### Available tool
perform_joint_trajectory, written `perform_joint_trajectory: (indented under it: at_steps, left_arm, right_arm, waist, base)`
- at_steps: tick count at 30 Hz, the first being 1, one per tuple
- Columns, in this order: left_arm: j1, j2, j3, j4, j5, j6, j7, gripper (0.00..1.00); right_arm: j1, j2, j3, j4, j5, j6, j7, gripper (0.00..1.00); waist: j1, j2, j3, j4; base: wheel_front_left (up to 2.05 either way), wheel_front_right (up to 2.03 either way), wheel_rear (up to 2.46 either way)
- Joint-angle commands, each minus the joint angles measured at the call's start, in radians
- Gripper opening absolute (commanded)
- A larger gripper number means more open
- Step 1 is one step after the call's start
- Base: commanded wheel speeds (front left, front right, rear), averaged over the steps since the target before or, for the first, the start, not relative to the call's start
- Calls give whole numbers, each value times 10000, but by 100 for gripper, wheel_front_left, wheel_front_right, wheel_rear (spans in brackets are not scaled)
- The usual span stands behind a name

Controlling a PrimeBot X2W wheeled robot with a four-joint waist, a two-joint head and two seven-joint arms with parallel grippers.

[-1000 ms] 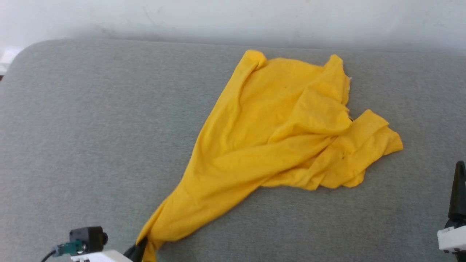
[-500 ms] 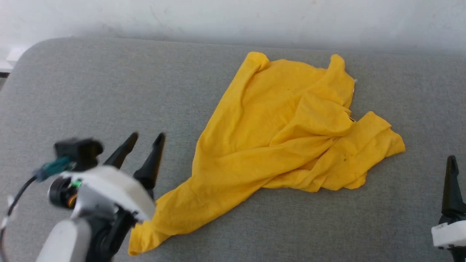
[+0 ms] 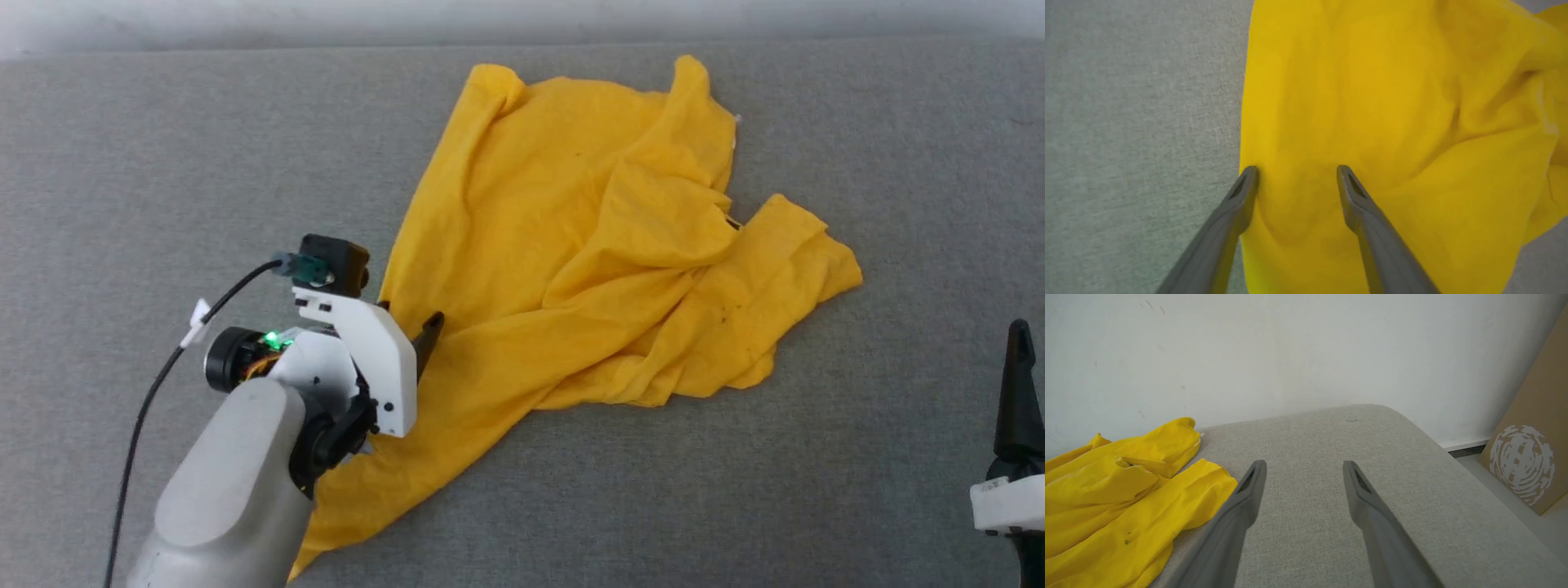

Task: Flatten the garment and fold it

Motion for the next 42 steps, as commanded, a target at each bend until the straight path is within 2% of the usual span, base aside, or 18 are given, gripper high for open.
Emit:
perform_joint_trajectory:
  at_steps: [1,3,4,5,6,10,18,22,27,28,29,30,36,42]
  left_arm:
    - [-235,-58,-106,293,-34,-92,182,100]
    - [-448,19,-308,774,155,-125,422,100]
    - [-542,43,-395,986,248,-135,480,67]
    - [-640,43,-459,1153,324,-162,449,13]
    - [-740,39,-518,1282,403,-202,361,0]
    - [-1323,-12,-475,1402,649,-213,-357,0]
    - [-3405,259,297,1480,1552,585,-2711,0]
    - [-4257,466,534,2045,1958,903,-3706,0]
    - [-4520,465,664,3156,1877,901,-4114,0]
    - [-4536,440,673,3439,1818,839,-4177,13]
    - [-4571,409,735,3680,1754,850,-4304,49]
    - [-4602,383,764,3879,1735,862,-4483,100]
    - [-4678,-208,720,4507,1458,500,-5594,100]
    - [-4434,-586,53,3937,1908,321,-6537,100]
  right_arm:
    - [-197,16,-26,-67,-32,-7,-93,100]
    - [-228,16,-33,-82,-22,-7,-108,100]
    - [-249,16,-28,-83,-16,-7,-114,100]
    - [-274,16,-20,-81,-10,-7,-120,100]
    - [-299,16,-13,-78,-3,-7,-129,100]
    - [-329,16,-26,-90,20,-7,-151,100]
    - [-497,16,80,-359,-101,-7,-16,100]
    - [-595,16,195,-540,-201,-7,104,100]
    - [-700,16,348,-677,-255,-7,202,100]
    - [-728,16,377,-706,-264,-7,214,100]
    - [-751,16,412,-729,-292,-7,240,100]
    - [-771,16,445,-750,-318,-7,270,100]
    - [-824,16,394,-814,-428,-7,396,100]
    - [-716,16,400,-628,-476,-7,502,100]
  waist:
    - [-2,0,329,-307]
    - [-2,0,395,-338]
    - [-2,0,420,-346]
    - [-2,0,444,-349]
    - [-2,0,463,-345]
    - [-2,0,512,-254]
    - [-2,0,897,-243]
    - [-2,0,1200,-376]
    - [-2,0,1496,-521]
    - [-2,0,1553,-546]
    - [-2,0,1605,-562]
    - [-2,0,1648,-560]
    - [-2,0,1598,-175]
    - [-2,0,851,341]
  base:
    - [0,0,0]
    - [0,0,0]
    - [0,0,0]
    - [0,0,0]
    - [0,0,0]
    - [0,0,0]
    - [0,0,0]
    - [0,0,0]
    - [0,0,0]
    - [0,0,0]
    - [0,0,0]
    - [0,0,0]
    - [0,0,0]
    - [0,0,0]
